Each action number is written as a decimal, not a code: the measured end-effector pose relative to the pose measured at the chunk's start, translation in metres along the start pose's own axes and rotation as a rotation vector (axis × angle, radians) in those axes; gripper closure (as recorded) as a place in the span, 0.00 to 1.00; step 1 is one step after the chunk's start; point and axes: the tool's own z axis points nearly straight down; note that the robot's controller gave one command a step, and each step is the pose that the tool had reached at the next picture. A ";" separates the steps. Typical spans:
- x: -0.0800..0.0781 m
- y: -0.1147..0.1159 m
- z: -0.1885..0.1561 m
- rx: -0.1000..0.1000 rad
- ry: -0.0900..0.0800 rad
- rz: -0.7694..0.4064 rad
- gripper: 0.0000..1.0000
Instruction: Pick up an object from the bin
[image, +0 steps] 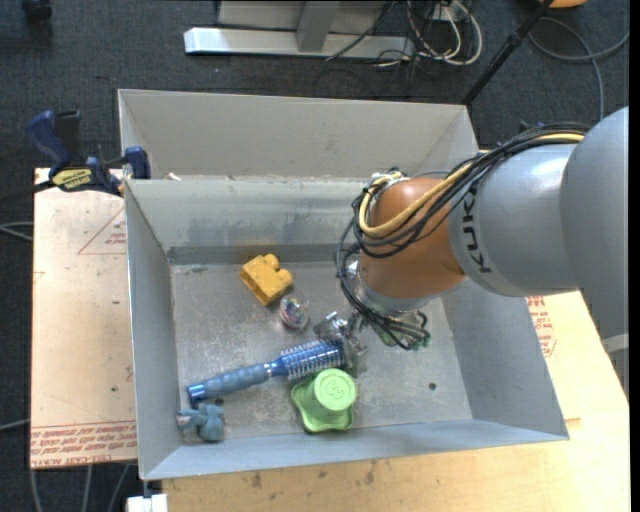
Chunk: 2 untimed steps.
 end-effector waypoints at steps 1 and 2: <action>0.022 -0.020 -0.109 0.003 -0.003 -0.376 1.00; 0.035 -0.003 -0.268 0.006 -0.006 -0.379 1.00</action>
Offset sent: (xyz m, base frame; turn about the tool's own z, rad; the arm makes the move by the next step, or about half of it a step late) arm -0.0116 -0.0287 0.1080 -0.3805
